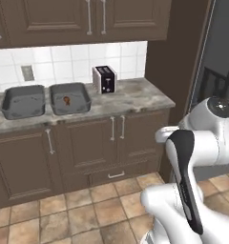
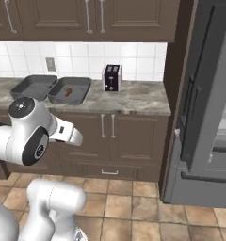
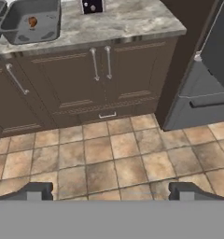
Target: Place one eggplant and one chicken drumstick in each tupperware on the nearby counter, to pack two identical lunches.
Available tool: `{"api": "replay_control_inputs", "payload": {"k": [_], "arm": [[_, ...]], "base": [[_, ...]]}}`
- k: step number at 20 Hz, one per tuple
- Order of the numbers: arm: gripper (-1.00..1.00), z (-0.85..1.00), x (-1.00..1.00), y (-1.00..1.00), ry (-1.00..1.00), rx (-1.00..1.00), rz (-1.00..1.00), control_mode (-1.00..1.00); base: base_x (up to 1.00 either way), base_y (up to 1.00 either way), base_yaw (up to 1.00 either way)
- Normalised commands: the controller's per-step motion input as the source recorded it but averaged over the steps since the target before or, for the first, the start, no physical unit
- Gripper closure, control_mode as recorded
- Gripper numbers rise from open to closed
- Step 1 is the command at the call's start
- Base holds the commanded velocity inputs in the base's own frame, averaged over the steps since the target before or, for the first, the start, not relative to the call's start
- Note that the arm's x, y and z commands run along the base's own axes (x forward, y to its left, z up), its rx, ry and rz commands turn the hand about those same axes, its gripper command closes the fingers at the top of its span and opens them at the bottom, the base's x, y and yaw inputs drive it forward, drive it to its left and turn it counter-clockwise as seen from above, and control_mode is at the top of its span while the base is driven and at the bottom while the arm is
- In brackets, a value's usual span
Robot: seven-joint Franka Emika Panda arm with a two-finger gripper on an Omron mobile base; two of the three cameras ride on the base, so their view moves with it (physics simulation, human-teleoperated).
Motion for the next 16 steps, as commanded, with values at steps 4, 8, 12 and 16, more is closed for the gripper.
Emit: {"api": "replay_control_inputs", "payload": {"k": [4, 8, 12, 16], "arm": [[-1.0, 0.0, 0.0, 0.0, 0.0, 0.0, 0.0, 1.0], [-1.0, 0.0, 0.0, 0.0, 0.0, 0.0, 0.0, 1.0], [-1.0, 0.0, 0.0, 0.0, 0.0, 0.0, 0.0, 1.0], [-1.0, 0.0, 0.0, 0.0, 0.0, 0.0, 0.0, 1.0]], "base": [[-0.94, -0.65, 0.0], [-0.08, -1.0, -0.08], [0.15, -1.0, -0.15], [0.28, -1.0, -0.2]]}}
